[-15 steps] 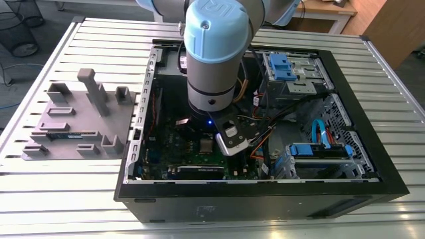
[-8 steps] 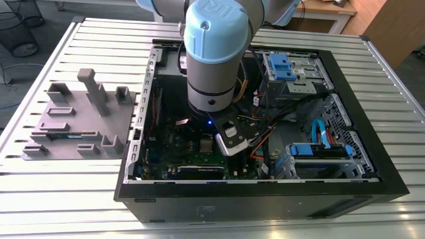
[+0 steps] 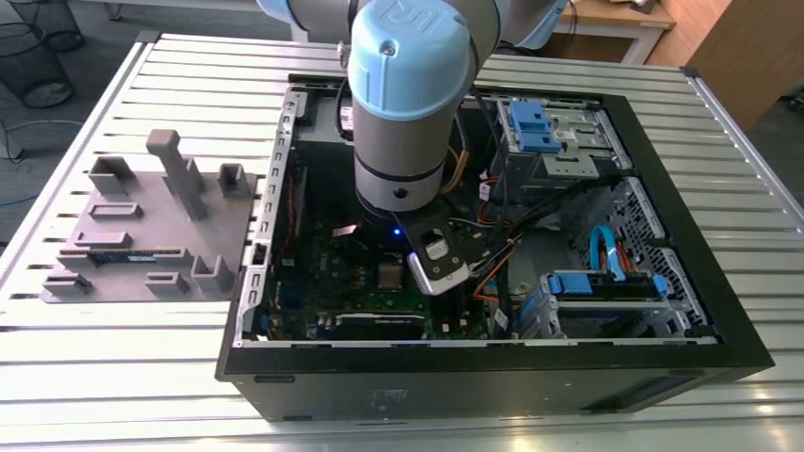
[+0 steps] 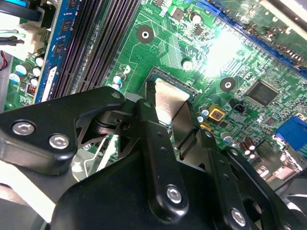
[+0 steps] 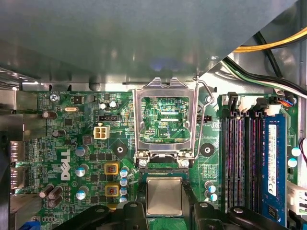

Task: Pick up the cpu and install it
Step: 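Place the cpu into insertion slot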

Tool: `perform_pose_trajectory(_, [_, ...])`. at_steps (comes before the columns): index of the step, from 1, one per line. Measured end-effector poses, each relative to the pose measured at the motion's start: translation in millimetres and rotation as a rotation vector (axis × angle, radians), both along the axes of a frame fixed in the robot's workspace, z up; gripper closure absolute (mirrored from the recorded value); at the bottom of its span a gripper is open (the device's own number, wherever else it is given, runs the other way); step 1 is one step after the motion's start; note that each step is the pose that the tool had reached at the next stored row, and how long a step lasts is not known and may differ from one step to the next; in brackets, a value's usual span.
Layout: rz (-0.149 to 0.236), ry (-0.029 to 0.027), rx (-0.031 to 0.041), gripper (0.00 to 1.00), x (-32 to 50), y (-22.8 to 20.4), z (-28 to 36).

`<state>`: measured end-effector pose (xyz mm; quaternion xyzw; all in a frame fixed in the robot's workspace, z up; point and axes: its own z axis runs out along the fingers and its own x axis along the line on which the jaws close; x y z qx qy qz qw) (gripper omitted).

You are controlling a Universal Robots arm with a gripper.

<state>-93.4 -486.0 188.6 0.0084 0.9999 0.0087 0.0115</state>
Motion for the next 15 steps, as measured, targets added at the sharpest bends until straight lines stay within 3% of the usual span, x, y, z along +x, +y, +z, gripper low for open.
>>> perform_pose_trajectory(2, [0.0, -0.0006, 0.0004, 0.6, 0.2, 0.0, -0.2])
perform_pose_trajectory(3, [0.0, -0.0003, 0.0003, 0.55, 0.2, 0.0, -0.2])
perform_pose_trajectory(8, [0.0, 0.0, 0.0001, 0.55, 0.0, 0.0, 0.5])
perform_pose_trajectory(15, [0.0, -0.0001, 0.0002, 0.55, 0.0, 0.1, 10.1])
